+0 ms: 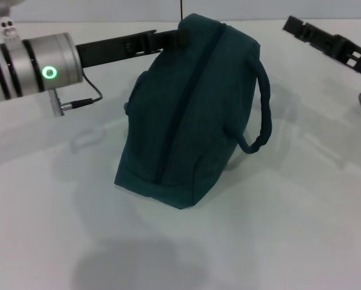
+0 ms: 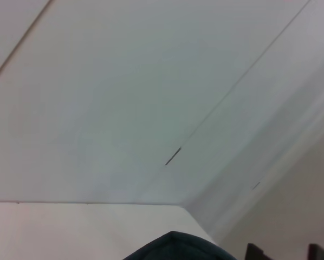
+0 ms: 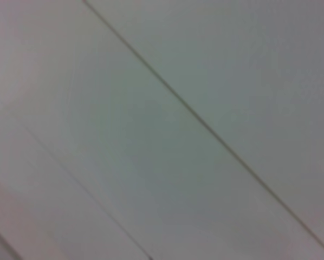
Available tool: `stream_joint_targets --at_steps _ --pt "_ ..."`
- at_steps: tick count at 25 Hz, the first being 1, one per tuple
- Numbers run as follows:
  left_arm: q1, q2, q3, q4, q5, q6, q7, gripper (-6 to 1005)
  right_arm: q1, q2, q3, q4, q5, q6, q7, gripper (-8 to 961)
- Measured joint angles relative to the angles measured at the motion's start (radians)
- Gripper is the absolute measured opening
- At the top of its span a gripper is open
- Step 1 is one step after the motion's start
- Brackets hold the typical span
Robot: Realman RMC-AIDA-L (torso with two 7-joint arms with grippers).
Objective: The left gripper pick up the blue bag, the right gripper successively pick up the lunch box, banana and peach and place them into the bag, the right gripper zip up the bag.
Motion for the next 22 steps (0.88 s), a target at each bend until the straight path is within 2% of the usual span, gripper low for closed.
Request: stream_joint_targets --at_steps 7,11,14,17,22 --pt "-0.005 -0.004 0.014 0.011 -0.039 -0.023 0.067 239 -0.014 -0.014 0.009 -0.003 -0.004 -0.025 -0.038 831" --pt "0.003 0.001 0.012 0.053 -0.065 0.001 0.079 323 -0.017 -0.021 0.006 -0.027 -0.005 -0.085 -0.099 867" --pt "0.008 0.015 0.009 0.099 -0.083 0.055 0.082 386 -0.018 -0.024 0.002 -0.067 -0.035 -0.175 -0.167 876" --pt "0.014 0.04 0.009 0.138 -0.105 0.138 0.098 449 -0.017 -0.018 0.001 -0.125 -0.123 -0.247 -0.223 875" --pt "0.072 0.082 0.009 0.217 -0.114 0.326 0.182 680 -0.008 0.009 -0.002 -0.222 -0.316 -0.303 -0.26 875"
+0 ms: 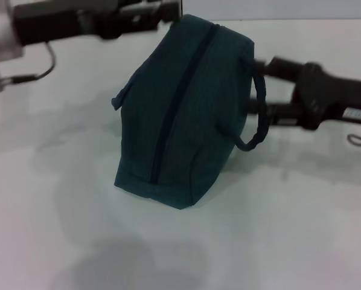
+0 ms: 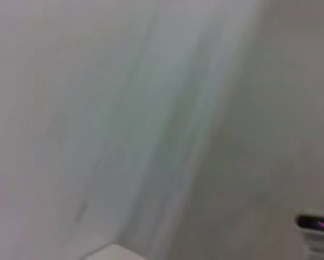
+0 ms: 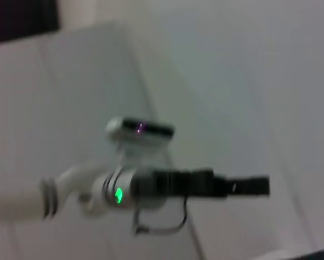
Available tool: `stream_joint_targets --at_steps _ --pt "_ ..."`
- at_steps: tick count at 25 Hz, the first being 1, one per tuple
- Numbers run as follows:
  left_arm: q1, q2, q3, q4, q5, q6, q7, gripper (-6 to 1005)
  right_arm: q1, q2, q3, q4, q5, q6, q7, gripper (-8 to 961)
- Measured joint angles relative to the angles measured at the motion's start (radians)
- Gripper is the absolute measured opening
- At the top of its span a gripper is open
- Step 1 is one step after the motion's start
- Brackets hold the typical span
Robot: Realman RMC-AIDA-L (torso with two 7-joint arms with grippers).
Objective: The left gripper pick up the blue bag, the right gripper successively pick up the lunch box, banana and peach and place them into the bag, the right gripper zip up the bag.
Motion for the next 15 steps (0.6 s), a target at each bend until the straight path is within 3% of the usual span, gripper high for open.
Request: stream_joint_targets --at_steps 4,6,8,15 --pt "0.086 0.032 -0.004 0.02 -0.004 0.12 0.077 809 0.0 0.022 -0.047 -0.028 -0.074 -0.022 -0.071 874" --pt "0.136 0.049 -0.01 0.018 -0.01 0.172 0.121 874 0.0 0.023 -0.072 -0.027 -0.074 -0.022 -0.087 874" --pt "0.177 0.061 -0.013 0.015 -0.007 0.214 0.163 873 0.0 0.024 -0.128 -0.023 -0.072 -0.013 -0.121 874" --pt "0.27 0.062 -0.005 0.006 0.086 0.256 0.228 870 0.012 0.027 -0.222 0.005 -0.074 0.049 -0.169 873"
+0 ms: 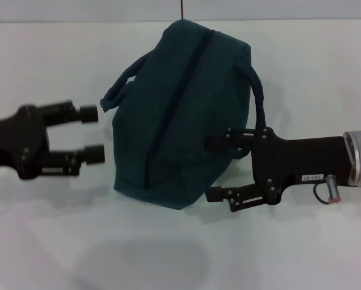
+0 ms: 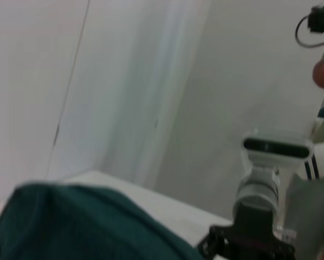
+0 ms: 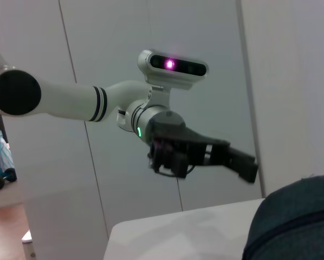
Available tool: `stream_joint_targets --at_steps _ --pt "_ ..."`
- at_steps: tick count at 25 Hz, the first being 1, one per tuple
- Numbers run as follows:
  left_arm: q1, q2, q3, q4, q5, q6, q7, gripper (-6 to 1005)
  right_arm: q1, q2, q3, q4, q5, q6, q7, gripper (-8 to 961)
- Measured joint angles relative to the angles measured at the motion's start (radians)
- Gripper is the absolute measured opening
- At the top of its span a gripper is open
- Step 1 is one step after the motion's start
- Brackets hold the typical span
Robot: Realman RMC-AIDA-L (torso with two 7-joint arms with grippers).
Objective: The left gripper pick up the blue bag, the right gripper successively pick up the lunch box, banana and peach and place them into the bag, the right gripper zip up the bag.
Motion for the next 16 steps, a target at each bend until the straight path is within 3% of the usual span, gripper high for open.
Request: stream_joint_targets --at_steps 10,16 --pt "-0.01 -0.029 0.002 -0.061 0.106 0.002 0.041 866 -0.001 0.001 0.004 0.009 0.002 0.013 -0.009 872" --pt "-0.012 -0.032 0.003 -0.062 0.11 0.002 0.04 866 -0.015 -0.007 0.017 0.009 0.001 0.015 -0.009 872"
